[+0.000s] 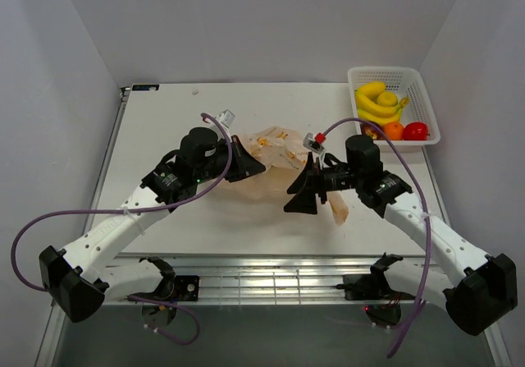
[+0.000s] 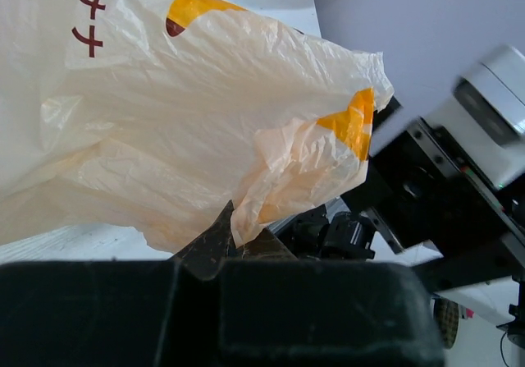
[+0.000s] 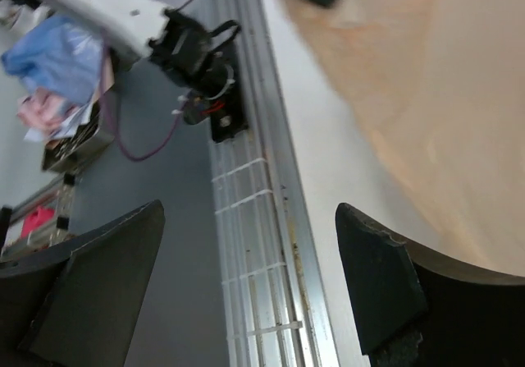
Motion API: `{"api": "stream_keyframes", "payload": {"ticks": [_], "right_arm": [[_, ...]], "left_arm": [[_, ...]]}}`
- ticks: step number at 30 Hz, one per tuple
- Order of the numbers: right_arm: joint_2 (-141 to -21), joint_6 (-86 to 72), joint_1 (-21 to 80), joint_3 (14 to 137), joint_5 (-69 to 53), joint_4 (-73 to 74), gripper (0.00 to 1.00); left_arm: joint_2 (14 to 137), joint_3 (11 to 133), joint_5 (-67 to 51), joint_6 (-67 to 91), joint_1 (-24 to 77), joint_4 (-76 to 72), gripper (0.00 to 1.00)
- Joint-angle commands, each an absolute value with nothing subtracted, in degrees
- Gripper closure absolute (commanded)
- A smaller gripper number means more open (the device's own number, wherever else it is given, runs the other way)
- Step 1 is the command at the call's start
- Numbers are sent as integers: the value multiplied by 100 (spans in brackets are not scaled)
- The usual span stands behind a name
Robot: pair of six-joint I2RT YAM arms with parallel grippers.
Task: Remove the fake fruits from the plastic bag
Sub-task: Take out the fake fruit from the plastic bag.
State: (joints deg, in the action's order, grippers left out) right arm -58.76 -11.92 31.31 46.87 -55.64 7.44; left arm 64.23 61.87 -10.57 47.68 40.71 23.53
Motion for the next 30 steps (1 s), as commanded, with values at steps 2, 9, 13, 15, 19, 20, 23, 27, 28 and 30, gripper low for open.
{"api": "stream_keyframes", "payload": {"ticks": [2,9,13,15,19,20,23,27,28,30], "right_arm": [[-6380,-1845,3155,4868,-3505,132,10],[-7495,-2364,3366,5483,-1400,70,10],[-7857,-2470,3699,5590,-311,-289,10],[-8015,-2487,3831,5529,16,-701,10],[-8261,-2137,4270,5064,948,-1712,10],[-8418,-2005,4315,5036,949,-1810,10],[-8744,-1768,4491,4913,1046,-2337,10],[-9192,-1442,4641,5088,1344,-2645,10],[-9289,-1424,4641,5150,1449,-2654,10],[-9553,-1389,4641,5352,1512,-2724,10]], "left_arm": [[6319,6249,-1274,4737,4087,2338,100],[6442,6328,-1432,4623,4096,2338,100],[6582,6442,-1713,4509,4087,2250,100],[6618,6469,-1784,4448,4096,2215,100],[6662,6556,-1846,4412,4087,2145,100],[6662,6574,-1802,4421,4096,2127,100],[6618,6592,-1845,4430,4096,2022,100],[6566,6618,-1881,4456,4096,1978,100],[6539,6601,-1916,4456,4096,1951,100],[6478,6557,-1934,4474,4096,1934,100]]}}
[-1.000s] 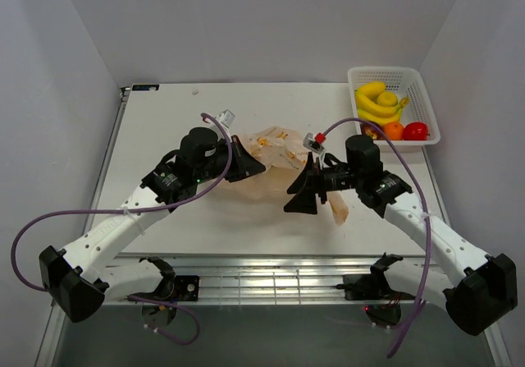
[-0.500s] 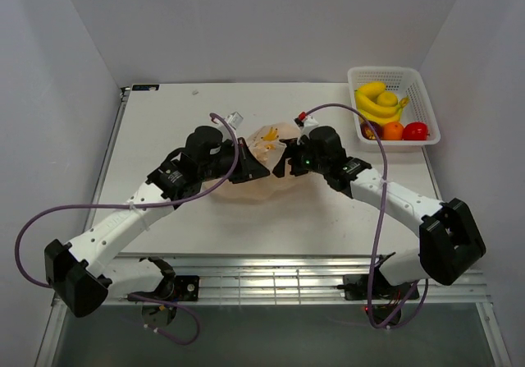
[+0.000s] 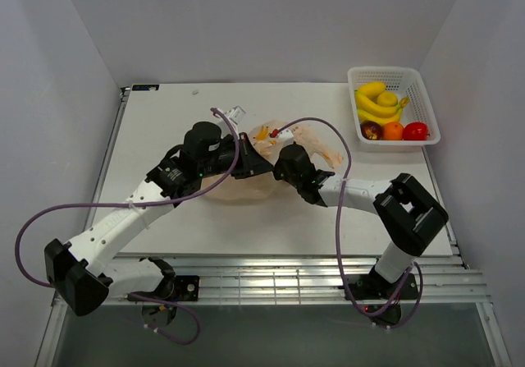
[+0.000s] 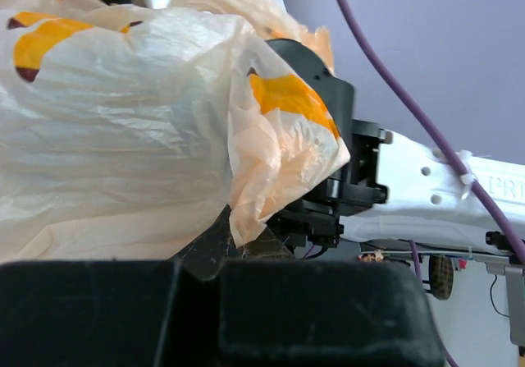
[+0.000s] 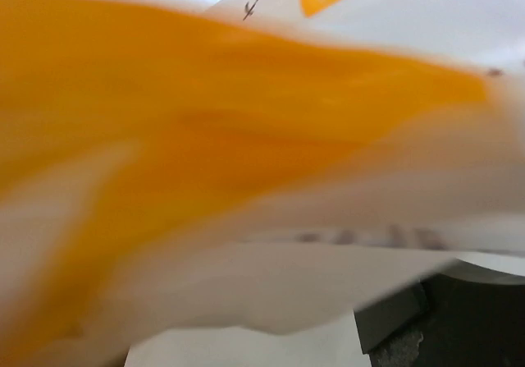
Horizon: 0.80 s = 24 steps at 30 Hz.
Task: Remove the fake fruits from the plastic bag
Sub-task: Take out the fake fruit from the plastic bag.
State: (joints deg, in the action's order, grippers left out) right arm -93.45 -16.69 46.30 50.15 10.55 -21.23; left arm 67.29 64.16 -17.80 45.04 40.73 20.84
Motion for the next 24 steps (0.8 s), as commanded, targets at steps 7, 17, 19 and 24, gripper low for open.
{"api": "stream_keyframes", "payload": {"ticks": [7,17,19,24], "right_arm": [[-10318,-1380,4641,6063,2108,-2866,10],[-11301,-1336,4632,7092,2496,-2427,10],[-11451,-1345,4632,7268,2540,-2189,10],[-11856,-1406,4632,7514,2575,-1978,10]], "left_arm": [[6311,6372,-1977,4623,4096,1960,100],[6258,6258,-2197,4641,4096,1916,100],[6258,6258,-2206,4641,4096,1925,100],[6214,6223,-2162,4667,4096,1925,100]]}}
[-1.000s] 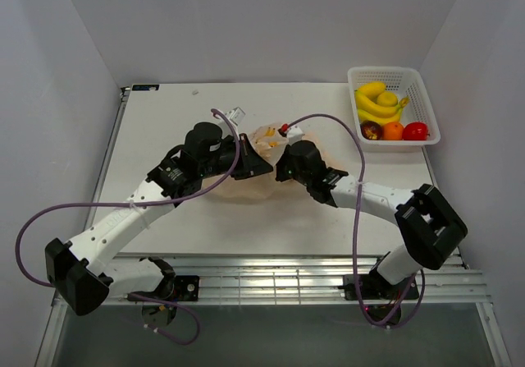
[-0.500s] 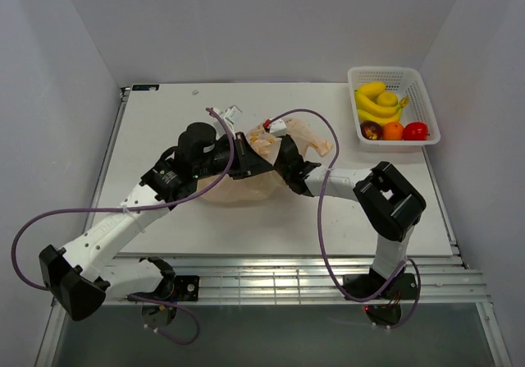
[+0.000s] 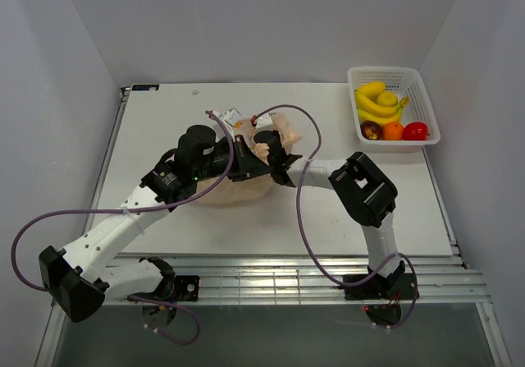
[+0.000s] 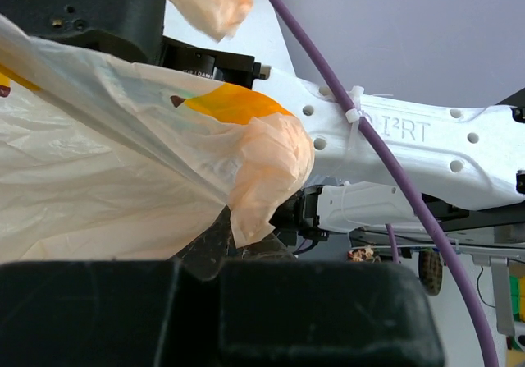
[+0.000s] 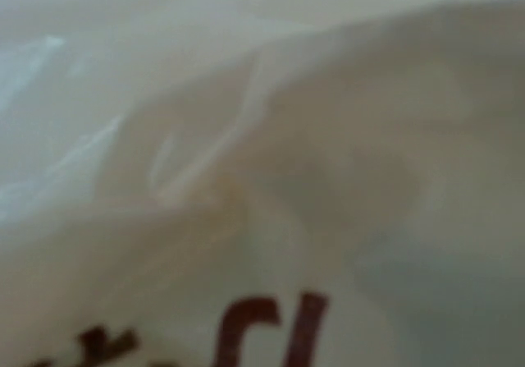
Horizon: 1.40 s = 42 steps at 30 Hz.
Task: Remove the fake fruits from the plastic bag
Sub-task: Take out the fake fruit from the plastic bag.
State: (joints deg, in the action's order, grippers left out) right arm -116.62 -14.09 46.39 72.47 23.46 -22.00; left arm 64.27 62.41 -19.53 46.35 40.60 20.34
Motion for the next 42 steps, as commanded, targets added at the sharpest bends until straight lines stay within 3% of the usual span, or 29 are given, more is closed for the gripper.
{"api": "stream_keyframes", "payload": {"ticks": [1,6,11,12,14,17,18,21,25,34,42], "right_arm": [[-11926,-1432,4632,7584,2593,-1795,10],[-12313,-1450,4632,7944,2593,-1538,9],[-12471,-1529,4606,8024,2373,-1547,0],[-12480,-1521,4605,8042,2347,-1538,7],[-12507,-1503,4597,8068,2268,-1529,13],[-12446,-1494,4579,8042,2163,-1538,30],[-12411,-1485,4570,8025,2119,-1529,41],[-12156,-1407,4570,7928,2030,-1538,56],[-11604,-1187,4570,7726,1689,-1556,67],[-10110,-1213,4570,6453,846,-1337,71],[-8966,-915,4570,5986,-156,191,78]], "left_arm": [[6205,6223,-2153,4676,4096,1925,100],[6117,6170,-2101,4711,4096,1925,100],[5986,6100,-2004,4772,4087,1977,100],[5959,6091,-1987,4781,4096,2004,100],[5880,6056,-1916,4825,4096,2030,100],[5801,6021,-1837,4851,4096,2057,100],[5792,6012,-1811,4852,4096,2091,100],[5792,6029,-1706,4878,4096,2171,100],[5827,6047,-1547,4957,4096,2311,100],[5757,5854,-1002,5203,4096,2417,100],[5740,5827,-528,5326,4096,2531,100]]}}
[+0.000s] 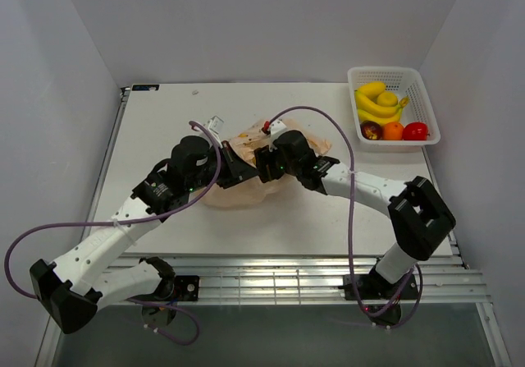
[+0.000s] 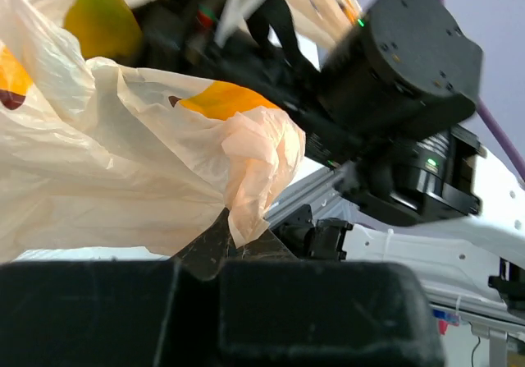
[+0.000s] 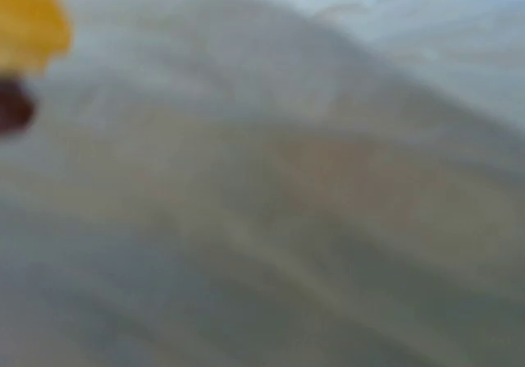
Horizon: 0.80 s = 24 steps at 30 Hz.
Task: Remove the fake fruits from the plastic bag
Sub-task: Take out the fake fruit from the plastic bag.
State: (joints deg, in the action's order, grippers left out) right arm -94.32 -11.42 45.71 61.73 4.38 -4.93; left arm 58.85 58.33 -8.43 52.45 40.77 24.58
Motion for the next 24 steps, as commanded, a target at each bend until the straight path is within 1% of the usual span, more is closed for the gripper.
{"api": "stream_keyframes", "payload": {"ticks": [1,10,16,17,21,22,23,24], "right_arm": [[-8669,-888,4579,5933,-271,428,78],[-6797,-634,4579,5678,-483,1300,79],[-5943,-492,4553,5836,-598,1652,79],[-5846,-440,4535,5862,-572,1635,80],[-5643,-335,4229,6178,69,1626,82],[-5669,-308,4132,6301,575,1617,82],[-5712,-282,4035,6371,806,1608,82],[-5774,-255,3730,6459,983,1608,83]], "left_arm": [[5731,5827,-493,5335,4096,2531,100],[5862,5818,-413,5344,4096,2566,100],[5976,5827,-404,5344,4087,2575,100],[6011,5836,-413,5344,4087,2566,100],[6100,5801,-439,5344,4096,2566,100],[6108,5766,-448,5344,4096,2575,100],[6100,5731,-483,5326,4096,2566,100],[6108,5696,-492,5300,4087,2566,100]]}}
